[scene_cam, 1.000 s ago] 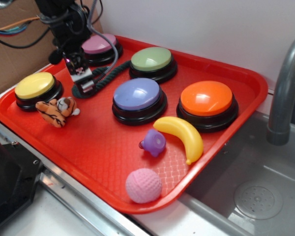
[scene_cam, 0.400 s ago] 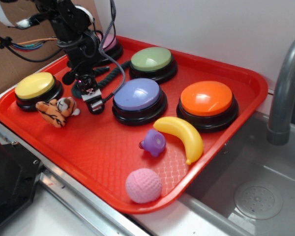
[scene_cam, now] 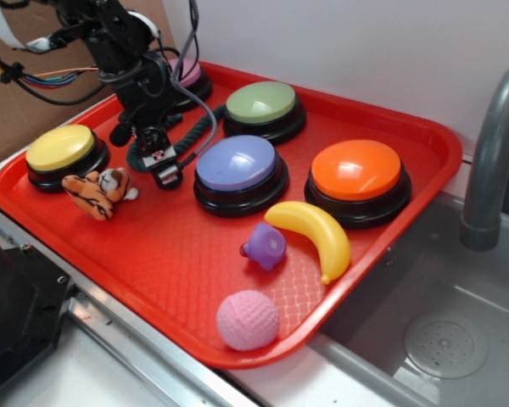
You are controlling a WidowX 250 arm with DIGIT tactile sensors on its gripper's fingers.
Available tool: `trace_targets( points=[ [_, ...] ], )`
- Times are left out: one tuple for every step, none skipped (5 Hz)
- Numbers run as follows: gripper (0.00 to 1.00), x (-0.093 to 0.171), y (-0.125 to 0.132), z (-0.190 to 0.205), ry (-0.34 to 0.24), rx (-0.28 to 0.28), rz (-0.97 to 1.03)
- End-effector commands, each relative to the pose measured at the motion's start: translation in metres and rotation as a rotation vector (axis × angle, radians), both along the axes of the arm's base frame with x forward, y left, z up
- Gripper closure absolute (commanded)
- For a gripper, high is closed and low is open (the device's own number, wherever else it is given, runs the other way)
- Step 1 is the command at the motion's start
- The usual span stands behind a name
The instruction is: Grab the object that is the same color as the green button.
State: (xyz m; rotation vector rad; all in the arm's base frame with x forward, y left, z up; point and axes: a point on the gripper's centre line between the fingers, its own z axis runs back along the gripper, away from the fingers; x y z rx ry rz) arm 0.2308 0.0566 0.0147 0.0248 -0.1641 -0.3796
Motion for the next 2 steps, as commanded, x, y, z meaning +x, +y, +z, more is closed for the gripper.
trace_targets(
  points=[
    [1.00, 0.002, 0.006, 0.005, -0.005, 0.022, 0.034],
    [1.00, 0.002, 0.004, 0.024, 0.000, 0.058, 0.090]
  ],
)
